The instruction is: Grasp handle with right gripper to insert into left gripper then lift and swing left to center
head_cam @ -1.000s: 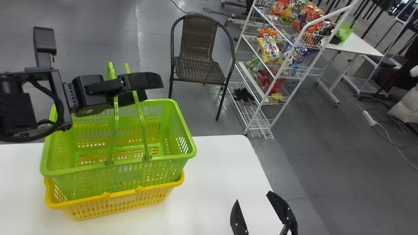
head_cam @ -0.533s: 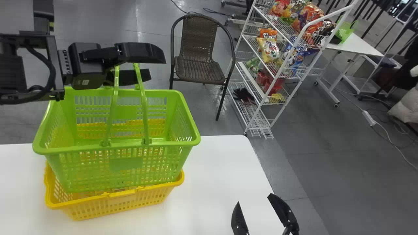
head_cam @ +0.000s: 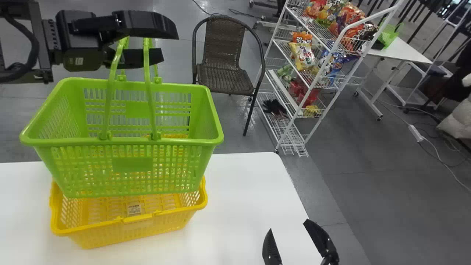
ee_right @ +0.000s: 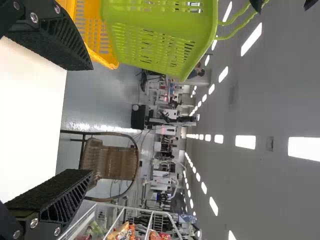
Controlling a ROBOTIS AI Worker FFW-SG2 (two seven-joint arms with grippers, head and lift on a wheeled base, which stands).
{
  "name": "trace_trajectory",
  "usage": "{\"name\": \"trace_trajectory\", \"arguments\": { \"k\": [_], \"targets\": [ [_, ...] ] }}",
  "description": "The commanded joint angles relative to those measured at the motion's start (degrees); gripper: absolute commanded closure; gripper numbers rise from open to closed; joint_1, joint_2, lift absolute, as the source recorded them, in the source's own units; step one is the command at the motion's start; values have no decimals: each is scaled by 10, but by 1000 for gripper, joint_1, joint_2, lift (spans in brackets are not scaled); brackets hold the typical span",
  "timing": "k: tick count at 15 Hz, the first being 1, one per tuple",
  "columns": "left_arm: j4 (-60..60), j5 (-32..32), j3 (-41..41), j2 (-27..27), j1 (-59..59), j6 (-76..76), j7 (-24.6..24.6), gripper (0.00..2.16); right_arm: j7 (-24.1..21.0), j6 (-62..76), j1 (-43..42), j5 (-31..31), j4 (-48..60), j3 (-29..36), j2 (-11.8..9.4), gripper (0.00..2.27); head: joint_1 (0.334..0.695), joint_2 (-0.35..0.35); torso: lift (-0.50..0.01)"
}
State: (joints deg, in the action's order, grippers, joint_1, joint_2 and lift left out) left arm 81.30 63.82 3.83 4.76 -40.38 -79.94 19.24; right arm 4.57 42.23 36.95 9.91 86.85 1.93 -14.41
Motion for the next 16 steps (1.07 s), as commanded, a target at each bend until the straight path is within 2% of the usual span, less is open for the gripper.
{"name": "trace_trajectory", "arguments": {
  "k": [1,3,4,6,7,9,12,16],
  "targets": [
    [0,6,1,1,-16,0,0,225,0,0,1,0,0,0,0,83,695,-350,0],
    [-4,6,0,2,-32,0,-3,319,0,5,4,0,1,1,1,83,695,-350,0],
    [-7,7,0,2,-37,0,-3,478,0,7,6,0,0,2,2,83,695,-350,0],
    [-7,5,-1,5,-40,0,-3,1278,0,12,8,4,0,3,2,83,695,-350,0],
    [-7,3,-1,9,-40,0,-3,1818,0,12,8,5,1,3,2,83,695,-350,0],
    [-7,-2,-1,25,-41,-7,-2,2138,0,12,9,6,1,3,2,83,695,-350,0],
    [-15,9,2,62,-47,-14,14,2138,0,11,10,6,1,3,2,83,695,-344,0],
    [-22,45,11,149,-55,-33,22,2138,0,11,11,6,0,4,1,83,695,-294,0]
  ]
}}
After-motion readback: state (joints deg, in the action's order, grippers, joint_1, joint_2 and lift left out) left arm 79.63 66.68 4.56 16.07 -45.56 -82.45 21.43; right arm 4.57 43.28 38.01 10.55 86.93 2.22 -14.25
